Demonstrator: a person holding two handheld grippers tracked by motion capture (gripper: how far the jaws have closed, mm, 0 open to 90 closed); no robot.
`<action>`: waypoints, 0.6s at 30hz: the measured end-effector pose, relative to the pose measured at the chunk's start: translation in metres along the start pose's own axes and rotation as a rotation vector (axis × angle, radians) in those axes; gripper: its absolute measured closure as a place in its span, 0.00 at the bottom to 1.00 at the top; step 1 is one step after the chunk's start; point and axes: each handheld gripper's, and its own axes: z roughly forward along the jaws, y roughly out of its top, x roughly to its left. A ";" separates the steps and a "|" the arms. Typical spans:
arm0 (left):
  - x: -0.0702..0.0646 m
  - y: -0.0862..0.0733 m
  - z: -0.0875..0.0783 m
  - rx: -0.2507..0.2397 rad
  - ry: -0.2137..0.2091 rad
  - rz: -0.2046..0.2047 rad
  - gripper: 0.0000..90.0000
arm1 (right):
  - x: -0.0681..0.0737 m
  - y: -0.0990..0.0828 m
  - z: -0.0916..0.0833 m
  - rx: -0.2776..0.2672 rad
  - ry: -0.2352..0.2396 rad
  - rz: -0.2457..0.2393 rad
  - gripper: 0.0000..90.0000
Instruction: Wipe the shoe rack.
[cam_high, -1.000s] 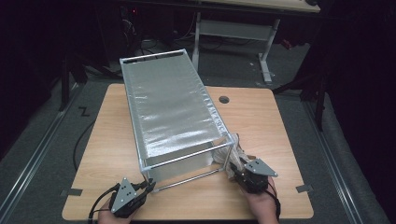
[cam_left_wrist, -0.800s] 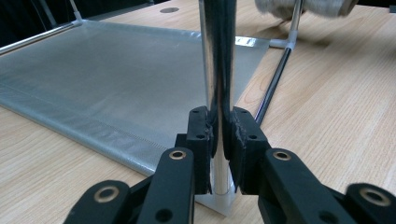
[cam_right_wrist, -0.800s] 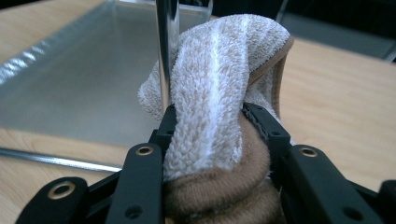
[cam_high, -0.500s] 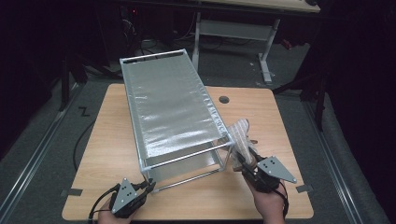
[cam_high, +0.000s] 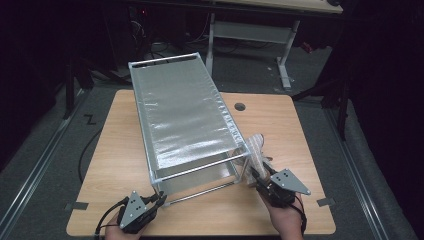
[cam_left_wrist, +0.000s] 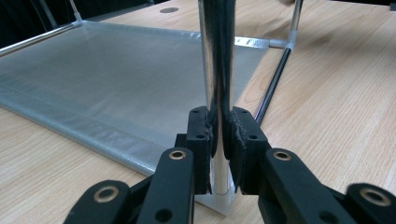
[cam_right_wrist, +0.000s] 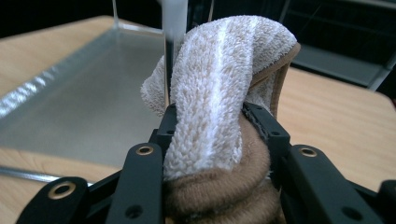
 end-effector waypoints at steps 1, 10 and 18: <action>0.000 0.000 0.000 0.001 0.000 0.001 0.88 | 0.000 -0.002 0.002 0.012 0.002 0.002 0.69; 0.001 0.001 0.001 0.002 -0.008 0.000 0.88 | 0.003 -0.033 0.025 0.187 0.050 0.002 0.69; 0.002 0.001 0.001 0.002 -0.010 -0.002 0.88 | -0.001 -0.047 0.038 0.281 0.100 0.020 0.69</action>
